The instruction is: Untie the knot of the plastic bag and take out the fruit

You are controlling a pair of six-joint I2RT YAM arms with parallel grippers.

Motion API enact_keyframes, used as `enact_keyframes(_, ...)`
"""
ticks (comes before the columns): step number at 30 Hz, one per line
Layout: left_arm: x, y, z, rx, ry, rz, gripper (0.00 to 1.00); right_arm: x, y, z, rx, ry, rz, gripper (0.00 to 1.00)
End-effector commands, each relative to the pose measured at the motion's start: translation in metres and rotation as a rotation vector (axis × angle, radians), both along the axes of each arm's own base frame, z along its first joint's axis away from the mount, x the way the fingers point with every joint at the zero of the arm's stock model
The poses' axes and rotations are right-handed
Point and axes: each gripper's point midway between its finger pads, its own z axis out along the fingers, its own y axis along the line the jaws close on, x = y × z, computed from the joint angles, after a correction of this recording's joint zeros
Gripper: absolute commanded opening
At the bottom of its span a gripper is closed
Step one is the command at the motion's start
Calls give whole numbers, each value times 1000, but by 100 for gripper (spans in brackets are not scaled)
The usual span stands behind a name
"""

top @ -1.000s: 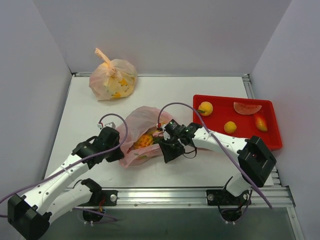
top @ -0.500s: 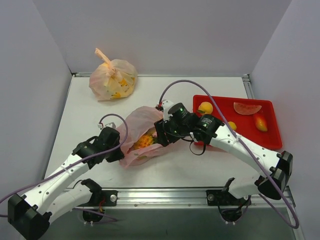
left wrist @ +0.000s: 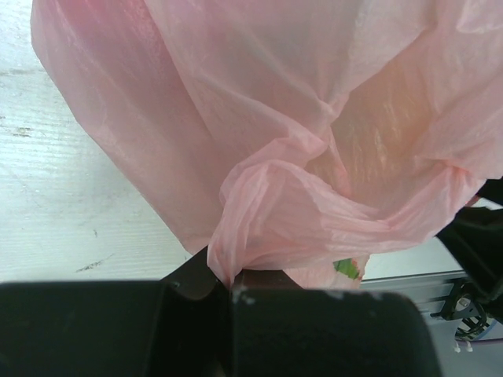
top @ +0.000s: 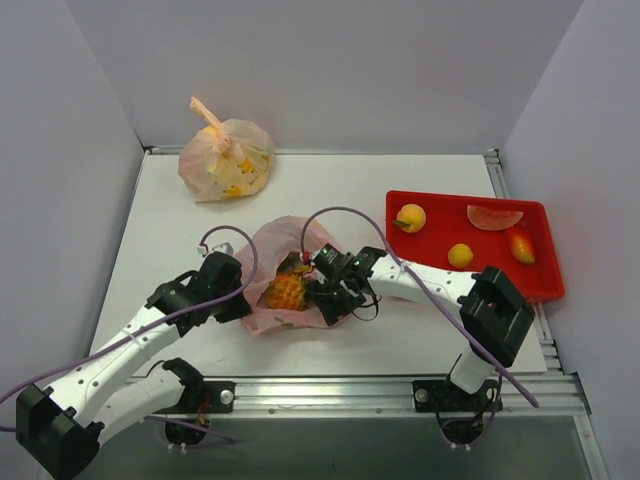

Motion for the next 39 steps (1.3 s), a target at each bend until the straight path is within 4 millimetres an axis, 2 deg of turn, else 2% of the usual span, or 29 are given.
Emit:
enact_keyframes(1, 6, -9, 13, -43, -30, 1, 0, -30, -17, -10, -55, 99, 39, 50)
enact_keyframes(3, 5, -12, 10, -49, -20, -5, 0, -29, -18, -6, -54, 74, 46, 50)
enact_keyframes(5, 5, -13, 10, -52, -18, -7, 0, -22, -12, 8, -23, 31, 56, 50)
enact_keyframes(11, 5, -14, 12, -50, -27, -16, 0, -2, 16, 83, 145, -160, 178, 55)
enact_keyframes(14, 4, -15, 11, -48, -20, -22, 0, 3, 24, 99, 167, -222, 327, 60)
enact_keyframes(18, 5, -15, 12, -48, -23, -23, 0, 6, 29, 89, 122, -233, 511, 67)
enact_keyframes(25, 2, -12, 11, -41, -18, -18, 0, 17, 40, 57, 29, -218, 648, 77)
enact_keyframes(30, 1, -11, 11, -43, -16, -10, 0, 30, 37, 22, -68, -216, 661, 78)
enact_keyframes(36, 0, -10, 7, -38, -5, -3, 0, 38, 42, -4, -80, -239, 647, 77)
enact_keyframes(39, 0, -10, 7, -38, -6, 1, 0, 40, 42, -17, -71, -240, 622, 68)
